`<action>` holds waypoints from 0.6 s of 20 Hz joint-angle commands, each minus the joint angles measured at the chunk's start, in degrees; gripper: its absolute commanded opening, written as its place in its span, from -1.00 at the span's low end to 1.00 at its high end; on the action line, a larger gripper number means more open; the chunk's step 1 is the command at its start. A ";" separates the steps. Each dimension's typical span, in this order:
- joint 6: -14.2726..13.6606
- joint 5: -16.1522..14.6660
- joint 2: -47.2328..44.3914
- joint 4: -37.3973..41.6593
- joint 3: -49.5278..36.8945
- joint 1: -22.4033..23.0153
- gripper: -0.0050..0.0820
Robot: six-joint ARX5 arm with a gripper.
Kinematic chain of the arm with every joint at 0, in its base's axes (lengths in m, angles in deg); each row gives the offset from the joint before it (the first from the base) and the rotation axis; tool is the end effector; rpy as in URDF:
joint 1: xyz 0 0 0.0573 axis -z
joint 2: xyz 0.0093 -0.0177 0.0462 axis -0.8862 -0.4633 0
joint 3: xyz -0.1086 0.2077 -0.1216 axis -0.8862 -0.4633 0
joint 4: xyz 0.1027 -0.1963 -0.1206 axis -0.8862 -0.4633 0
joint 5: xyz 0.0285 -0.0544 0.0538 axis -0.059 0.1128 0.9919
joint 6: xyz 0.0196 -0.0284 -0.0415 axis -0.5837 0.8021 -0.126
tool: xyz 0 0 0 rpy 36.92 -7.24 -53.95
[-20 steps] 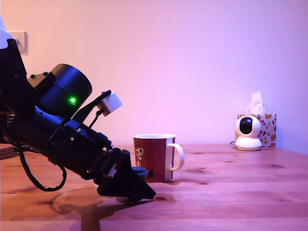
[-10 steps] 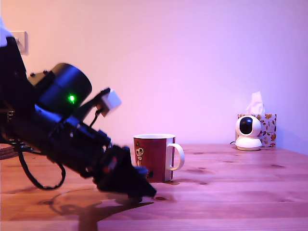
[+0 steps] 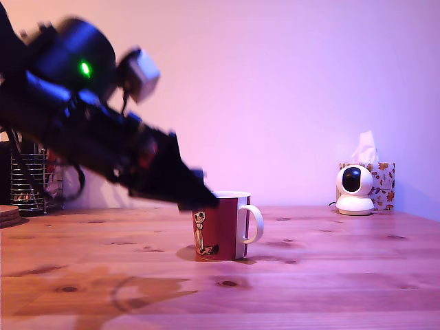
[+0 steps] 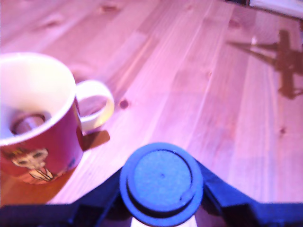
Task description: Pick up the coffee capsules on the table and drop them inside the coffee cup
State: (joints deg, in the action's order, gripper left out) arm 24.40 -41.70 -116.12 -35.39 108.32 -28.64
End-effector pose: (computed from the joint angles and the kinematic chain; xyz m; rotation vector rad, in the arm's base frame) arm 0.2337 -0.1752 0.1640 0.2047 0.5250 -1.2034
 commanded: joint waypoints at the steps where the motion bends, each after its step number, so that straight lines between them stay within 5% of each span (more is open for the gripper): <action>1: 0.52 0.85 2.95 -0.66 -0.20 0.11 -0.44; 12: 9.25 5.57 7.72 -7.02 3.67 0.09 -0.44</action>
State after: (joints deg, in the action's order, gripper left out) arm 32.91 -36.36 -108.63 -42.75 110.18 -28.64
